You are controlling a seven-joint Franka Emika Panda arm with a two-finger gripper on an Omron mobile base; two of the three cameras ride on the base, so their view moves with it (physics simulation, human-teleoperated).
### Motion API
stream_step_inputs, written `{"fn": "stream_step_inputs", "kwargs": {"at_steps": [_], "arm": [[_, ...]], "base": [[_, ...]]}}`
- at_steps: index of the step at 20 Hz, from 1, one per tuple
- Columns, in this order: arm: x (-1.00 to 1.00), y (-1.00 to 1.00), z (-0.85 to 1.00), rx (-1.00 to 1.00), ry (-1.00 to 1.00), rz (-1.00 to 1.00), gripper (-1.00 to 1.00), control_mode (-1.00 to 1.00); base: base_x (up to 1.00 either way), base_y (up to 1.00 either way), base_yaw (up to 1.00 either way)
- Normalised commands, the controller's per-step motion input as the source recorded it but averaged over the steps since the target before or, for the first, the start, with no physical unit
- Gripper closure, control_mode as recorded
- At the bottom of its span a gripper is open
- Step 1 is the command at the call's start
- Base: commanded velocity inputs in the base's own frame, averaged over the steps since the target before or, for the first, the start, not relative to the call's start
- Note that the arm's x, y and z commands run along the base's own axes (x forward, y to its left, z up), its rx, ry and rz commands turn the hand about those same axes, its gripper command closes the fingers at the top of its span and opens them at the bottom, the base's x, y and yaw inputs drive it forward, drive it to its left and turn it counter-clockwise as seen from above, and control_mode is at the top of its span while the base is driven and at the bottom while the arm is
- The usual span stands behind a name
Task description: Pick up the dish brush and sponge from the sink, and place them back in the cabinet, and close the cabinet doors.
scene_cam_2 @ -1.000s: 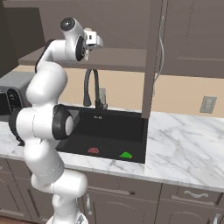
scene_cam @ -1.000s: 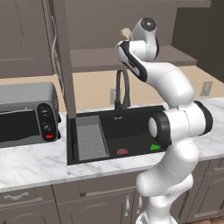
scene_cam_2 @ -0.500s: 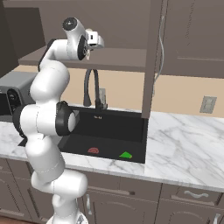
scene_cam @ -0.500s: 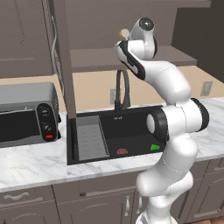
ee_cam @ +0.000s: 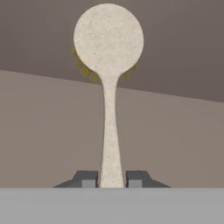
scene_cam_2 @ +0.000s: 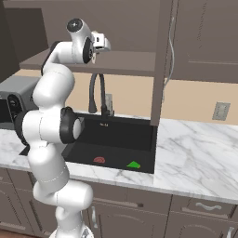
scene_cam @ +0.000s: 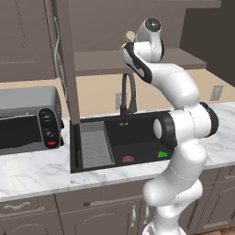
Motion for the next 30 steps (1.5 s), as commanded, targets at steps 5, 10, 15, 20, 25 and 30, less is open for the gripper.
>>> {"fn": "stream_step_inputs", "kwargs": {"at_steps": [5, 10, 15, 20, 25, 30], "arm": [[0.00, 0.00, -0.01, 0.00, 0.00, 0.00, -1.00, -1.00], [0.00, 0.00, 0.00, 0.00, 0.00, 0.00, -1.00, -1.00], [0.00, 0.00, 0.00, 0.00, 0.00, 0.00, -1.00, -1.00], [0.00, 0.00, -0.01, 0.00, 0.00, 0.00, -1.00, -1.00], [-0.01, 0.00, -0.15, 0.00, 0.00, 0.00, -1.00, -1.00], [-0.05, 0.00, -0.21, 0.00, -0.01, 0.00, -1.00, -1.00]], "base": [[0.00, 0.00, 0.00], [0.00, 0.00, 0.00], [0.00, 0.00, 0.00], [0.00, 0.00, 0.00], [0.00, 0.00, 0.00], [0.00, 0.00, 0.00]]}}
